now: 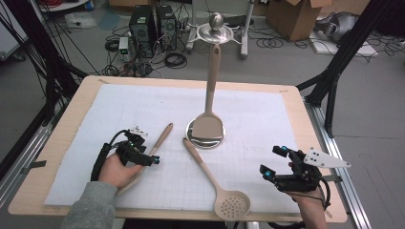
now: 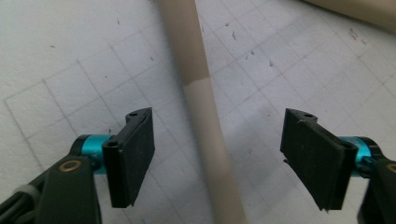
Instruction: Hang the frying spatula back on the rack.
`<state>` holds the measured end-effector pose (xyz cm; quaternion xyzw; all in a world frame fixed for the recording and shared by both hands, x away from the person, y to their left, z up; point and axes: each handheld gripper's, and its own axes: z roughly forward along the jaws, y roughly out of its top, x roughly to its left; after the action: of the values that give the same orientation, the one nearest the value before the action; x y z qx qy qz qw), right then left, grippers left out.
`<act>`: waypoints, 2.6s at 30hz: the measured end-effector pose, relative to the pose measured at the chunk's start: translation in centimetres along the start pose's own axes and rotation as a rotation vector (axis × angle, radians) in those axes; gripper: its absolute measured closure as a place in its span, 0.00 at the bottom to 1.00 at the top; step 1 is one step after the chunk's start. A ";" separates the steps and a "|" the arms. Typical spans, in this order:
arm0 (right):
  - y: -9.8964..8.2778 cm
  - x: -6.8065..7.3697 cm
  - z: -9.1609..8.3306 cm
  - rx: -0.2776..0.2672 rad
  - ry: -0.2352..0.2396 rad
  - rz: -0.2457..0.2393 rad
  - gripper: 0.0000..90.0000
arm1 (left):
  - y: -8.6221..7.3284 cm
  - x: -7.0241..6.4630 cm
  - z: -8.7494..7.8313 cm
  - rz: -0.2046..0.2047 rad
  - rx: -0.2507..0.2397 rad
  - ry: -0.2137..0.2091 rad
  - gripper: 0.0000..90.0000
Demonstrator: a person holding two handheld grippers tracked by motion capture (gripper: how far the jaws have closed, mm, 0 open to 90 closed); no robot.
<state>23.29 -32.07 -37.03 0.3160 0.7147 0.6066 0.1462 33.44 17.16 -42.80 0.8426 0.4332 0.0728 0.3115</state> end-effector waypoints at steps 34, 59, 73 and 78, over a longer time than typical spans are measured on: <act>-0.1 0.0 0.1 0.009 -0.004 -0.004 0.12 | -1.3 -1.4 -0.7 0.034 -0.028 0.115 0.75; -0.2 -0.1 0.2 0.011 -0.001 -0.001 0.12 | -1.3 -2.2 -0.7 0.028 -0.017 0.117 0.86; -0.2 -0.2 0.1 0.008 -0.002 0.005 0.12 | -1.6 -1.9 -1.9 0.027 -0.050 0.110 0.87; -0.2 -0.2 0.1 0.008 -0.003 0.007 0.12 | -1.6 -1.8 -3.2 0.029 -0.088 0.094 0.87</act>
<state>23.40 -32.15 -37.31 0.3199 0.7159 0.6037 0.1438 30.02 17.96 -40.92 0.8299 0.4314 0.1358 0.3266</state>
